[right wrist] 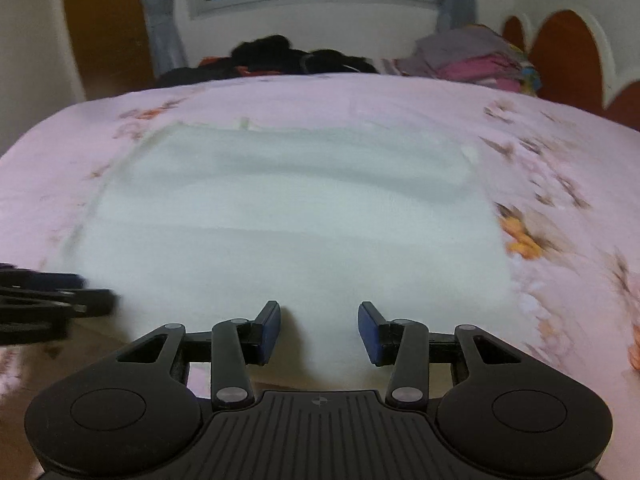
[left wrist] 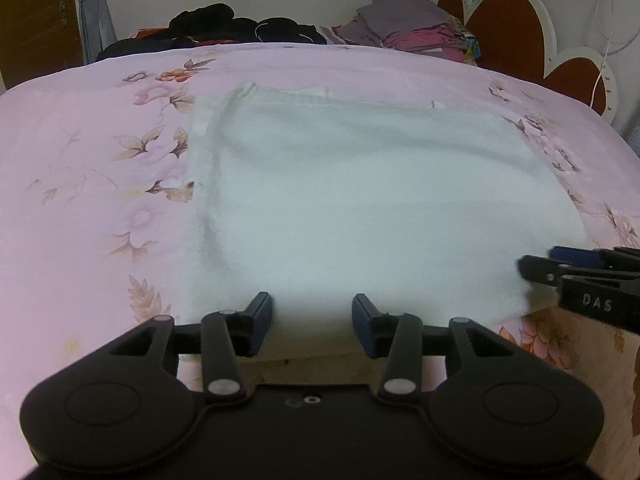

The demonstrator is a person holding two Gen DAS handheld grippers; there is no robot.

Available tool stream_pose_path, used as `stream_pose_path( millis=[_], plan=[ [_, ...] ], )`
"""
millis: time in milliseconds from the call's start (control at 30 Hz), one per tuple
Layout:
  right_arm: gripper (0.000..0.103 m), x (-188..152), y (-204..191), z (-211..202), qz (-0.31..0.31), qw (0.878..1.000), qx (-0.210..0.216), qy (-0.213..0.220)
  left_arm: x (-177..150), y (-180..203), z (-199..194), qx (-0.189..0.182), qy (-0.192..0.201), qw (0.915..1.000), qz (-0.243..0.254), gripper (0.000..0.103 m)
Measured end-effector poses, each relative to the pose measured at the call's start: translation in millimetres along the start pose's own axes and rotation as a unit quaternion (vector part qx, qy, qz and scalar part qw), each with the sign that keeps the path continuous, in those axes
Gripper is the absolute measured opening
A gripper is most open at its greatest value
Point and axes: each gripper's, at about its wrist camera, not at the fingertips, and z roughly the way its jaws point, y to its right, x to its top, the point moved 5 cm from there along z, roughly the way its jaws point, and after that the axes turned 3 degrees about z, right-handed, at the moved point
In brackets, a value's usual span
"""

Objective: Fold small clothes

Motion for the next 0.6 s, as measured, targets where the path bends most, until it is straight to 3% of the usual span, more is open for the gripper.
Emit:
stream_pose_path(
  millis=[267, 600],
  plan=[
    [0.043, -14.1, 52.5, -12.8, 0.037, 0.998, -0.057, 0.002, -5.2, -7.5, -4.8, -0.006, 0.002, 1.0000, 0.001, 0.044],
    [0.043, -16.9, 47.9, -10.5, 0.052, 0.996, -0.075, 0.006, -4.2, -11.1, -8.2, -0.017, -0.004, 0.9998, -0.011, 0.045]
  ],
)
